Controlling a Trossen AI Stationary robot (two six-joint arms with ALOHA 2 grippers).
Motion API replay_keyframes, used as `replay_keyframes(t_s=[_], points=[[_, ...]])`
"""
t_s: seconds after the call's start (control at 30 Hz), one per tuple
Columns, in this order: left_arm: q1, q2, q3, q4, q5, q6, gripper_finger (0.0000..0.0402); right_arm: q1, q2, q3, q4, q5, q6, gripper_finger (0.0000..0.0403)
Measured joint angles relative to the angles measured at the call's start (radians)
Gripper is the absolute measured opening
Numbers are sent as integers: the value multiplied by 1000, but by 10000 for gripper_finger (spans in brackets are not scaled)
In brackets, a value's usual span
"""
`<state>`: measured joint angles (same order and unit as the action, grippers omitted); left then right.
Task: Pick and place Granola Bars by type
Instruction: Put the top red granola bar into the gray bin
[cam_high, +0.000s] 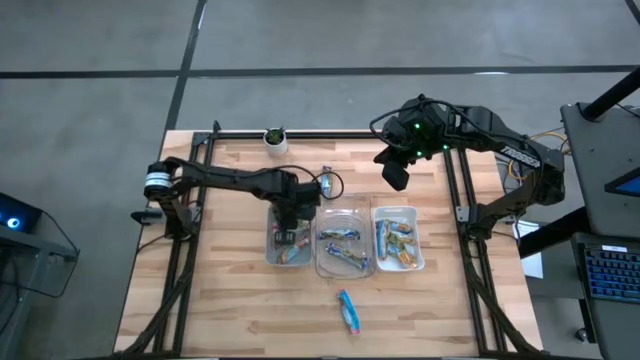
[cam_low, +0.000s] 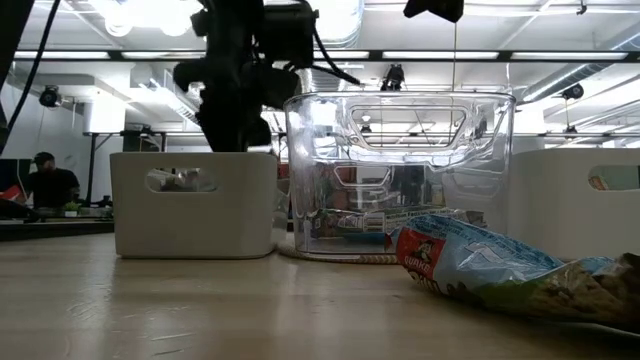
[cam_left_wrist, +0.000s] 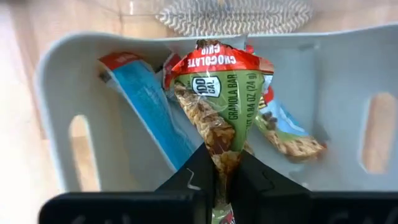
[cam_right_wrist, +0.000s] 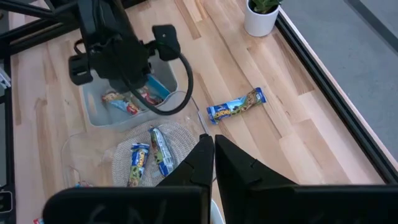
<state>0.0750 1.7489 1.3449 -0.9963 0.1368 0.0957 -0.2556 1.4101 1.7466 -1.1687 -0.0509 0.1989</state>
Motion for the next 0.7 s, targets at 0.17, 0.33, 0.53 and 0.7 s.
replay_keyframes(t_s=[0.17, 0.33, 0.53, 0.7], points=[[2, -2, 111, -84, 2, -65, 14, 0, 0, 0, 0, 0, -5, 8], [18, -2, 208, -135, 4, -266, 14, 0, 0, 0, -1, 0, -13, 8], [39, -2, 257, -186, 64, -665, 14, 0, 0, 0, -1, -1, -30, 8], [39, -2, 249, -208, 64, -913, 14, 0, 0, 0, -1, -1, -34, 8]])
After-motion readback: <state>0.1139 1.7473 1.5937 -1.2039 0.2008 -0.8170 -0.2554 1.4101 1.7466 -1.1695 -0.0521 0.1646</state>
